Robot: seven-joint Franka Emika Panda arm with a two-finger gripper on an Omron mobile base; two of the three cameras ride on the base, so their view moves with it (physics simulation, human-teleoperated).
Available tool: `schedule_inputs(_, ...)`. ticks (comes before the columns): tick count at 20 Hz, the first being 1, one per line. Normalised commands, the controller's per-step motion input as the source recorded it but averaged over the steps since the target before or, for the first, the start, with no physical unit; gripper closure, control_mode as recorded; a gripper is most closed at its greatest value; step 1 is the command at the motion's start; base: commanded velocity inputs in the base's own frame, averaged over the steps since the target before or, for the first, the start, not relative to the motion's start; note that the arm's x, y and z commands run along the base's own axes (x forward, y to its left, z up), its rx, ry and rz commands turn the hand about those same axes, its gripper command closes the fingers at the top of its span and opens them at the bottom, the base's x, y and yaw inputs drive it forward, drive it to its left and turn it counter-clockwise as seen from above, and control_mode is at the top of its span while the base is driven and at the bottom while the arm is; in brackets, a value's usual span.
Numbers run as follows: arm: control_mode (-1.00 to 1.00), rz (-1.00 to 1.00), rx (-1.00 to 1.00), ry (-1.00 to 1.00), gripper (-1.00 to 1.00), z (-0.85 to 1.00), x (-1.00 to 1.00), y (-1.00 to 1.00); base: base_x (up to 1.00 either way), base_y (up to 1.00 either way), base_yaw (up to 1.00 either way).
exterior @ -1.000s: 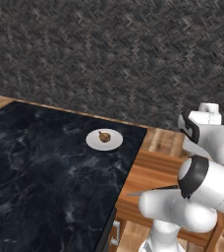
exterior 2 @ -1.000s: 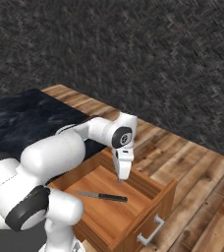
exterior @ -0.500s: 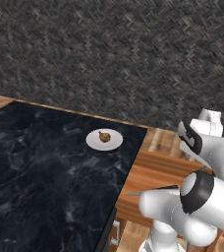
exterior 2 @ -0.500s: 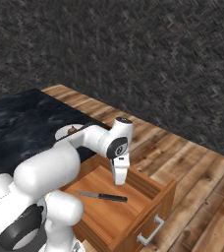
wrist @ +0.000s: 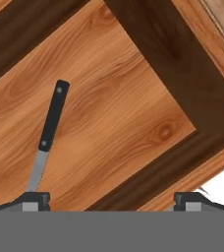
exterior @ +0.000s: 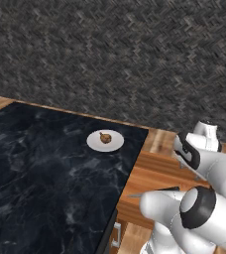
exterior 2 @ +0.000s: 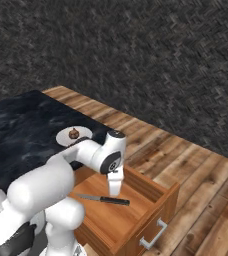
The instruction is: Pick up the knife from the drawer and place it on the cutting board. Then place the meat from the plate to the cutting board.
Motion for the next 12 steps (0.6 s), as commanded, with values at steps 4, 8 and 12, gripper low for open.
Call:
schedule_inputs(4, -1.00, 0.00, 0.00, -0.06, -1.00, -0.31, 0.00, 0.20, 0.00, 0.00, 0.00)
schedule_inputs(8, -1.00, 0.00, 0.00, -0.04, -1.00, -0.29, 0.01, 0.11, 0.00, 0.00, 0.00)
schedule_inputs(12, -1.00, 0.00, 0.00, -0.03, -1.00, -0.36, 0.09, 0.06, 0.00, 0.00, 0.00)
